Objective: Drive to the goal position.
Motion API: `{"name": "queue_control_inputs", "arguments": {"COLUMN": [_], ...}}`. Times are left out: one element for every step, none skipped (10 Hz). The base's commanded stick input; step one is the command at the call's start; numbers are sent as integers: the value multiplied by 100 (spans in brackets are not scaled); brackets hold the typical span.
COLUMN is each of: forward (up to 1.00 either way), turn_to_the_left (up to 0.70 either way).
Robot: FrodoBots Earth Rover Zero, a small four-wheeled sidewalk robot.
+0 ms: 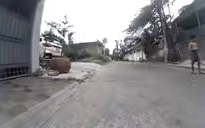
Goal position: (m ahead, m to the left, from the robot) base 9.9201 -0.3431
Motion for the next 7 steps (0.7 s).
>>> {"name": "queue_control_inputs", "arguments": {"forward": [24, 22, 20, 17, 15, 15, 15], "turn_to_the_left": [-24, -21, -17, -11, -6, -6, -6]}}
